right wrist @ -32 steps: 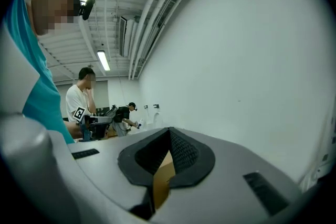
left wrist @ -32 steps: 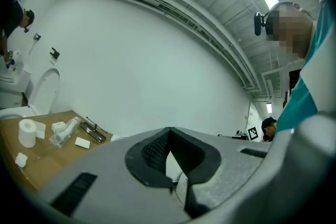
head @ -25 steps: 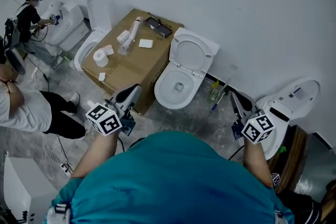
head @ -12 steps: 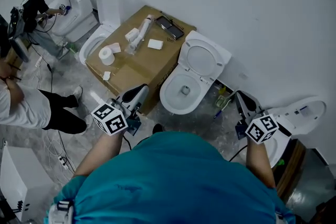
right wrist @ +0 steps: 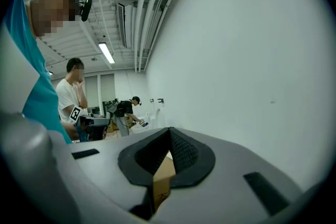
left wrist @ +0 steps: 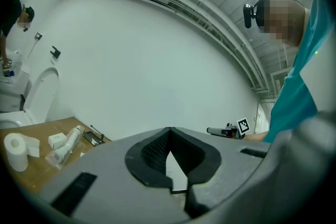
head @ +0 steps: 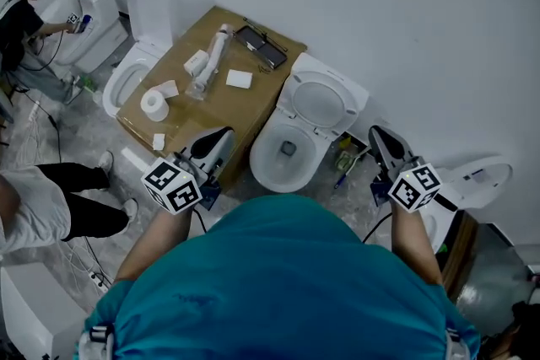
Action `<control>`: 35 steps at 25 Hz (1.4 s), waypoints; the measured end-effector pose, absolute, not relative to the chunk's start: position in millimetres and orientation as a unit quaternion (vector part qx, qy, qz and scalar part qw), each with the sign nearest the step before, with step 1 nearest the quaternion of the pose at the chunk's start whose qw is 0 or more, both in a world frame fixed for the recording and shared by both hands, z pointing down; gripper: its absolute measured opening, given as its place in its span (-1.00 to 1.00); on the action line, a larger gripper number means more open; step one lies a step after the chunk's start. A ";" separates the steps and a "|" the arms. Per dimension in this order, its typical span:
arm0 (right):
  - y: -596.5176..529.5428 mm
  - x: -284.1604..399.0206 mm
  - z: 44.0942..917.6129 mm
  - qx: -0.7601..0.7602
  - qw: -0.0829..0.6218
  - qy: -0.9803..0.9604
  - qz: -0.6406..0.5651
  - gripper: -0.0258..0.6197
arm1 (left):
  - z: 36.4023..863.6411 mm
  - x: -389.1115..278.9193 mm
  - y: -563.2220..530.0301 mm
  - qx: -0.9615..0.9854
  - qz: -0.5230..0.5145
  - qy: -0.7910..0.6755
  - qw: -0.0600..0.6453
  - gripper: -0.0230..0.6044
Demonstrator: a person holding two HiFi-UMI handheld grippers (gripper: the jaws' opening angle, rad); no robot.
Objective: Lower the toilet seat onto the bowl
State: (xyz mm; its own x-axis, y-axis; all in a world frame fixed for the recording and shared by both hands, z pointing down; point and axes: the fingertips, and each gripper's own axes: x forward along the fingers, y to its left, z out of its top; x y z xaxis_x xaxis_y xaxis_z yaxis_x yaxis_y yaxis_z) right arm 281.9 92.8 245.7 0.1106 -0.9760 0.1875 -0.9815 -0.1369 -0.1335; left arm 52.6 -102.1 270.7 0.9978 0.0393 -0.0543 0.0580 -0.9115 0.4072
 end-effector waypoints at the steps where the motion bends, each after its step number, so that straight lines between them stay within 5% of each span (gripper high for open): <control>1: 81.6 283.8 248.2 0.744 0.016 -0.658 0.118 -0.95 | 272.4 54.6 -112.7 0.977 -0.024 0.024 0.212 -0.94; 13: -1.4 338.5 291.8 0.706 0.060 -0.690 0.151 -0.95 | 285.9 74.9 -163.2 0.975 -0.012 -0.031 0.218 -0.94; 25: -68.9 488.6 371.4 0.577 0.133 -0.789 0.166 -0.95 | 308.5 202.1 -143.5 0.951 -0.016 -0.193 0.241 -0.94; 35: -97.2 517.8 462.5 0.468 0.227 -0.833 0.189 -0.95 | 335.9 272.5 -97.4 0.936 0.037 -0.258 0.238 -0.94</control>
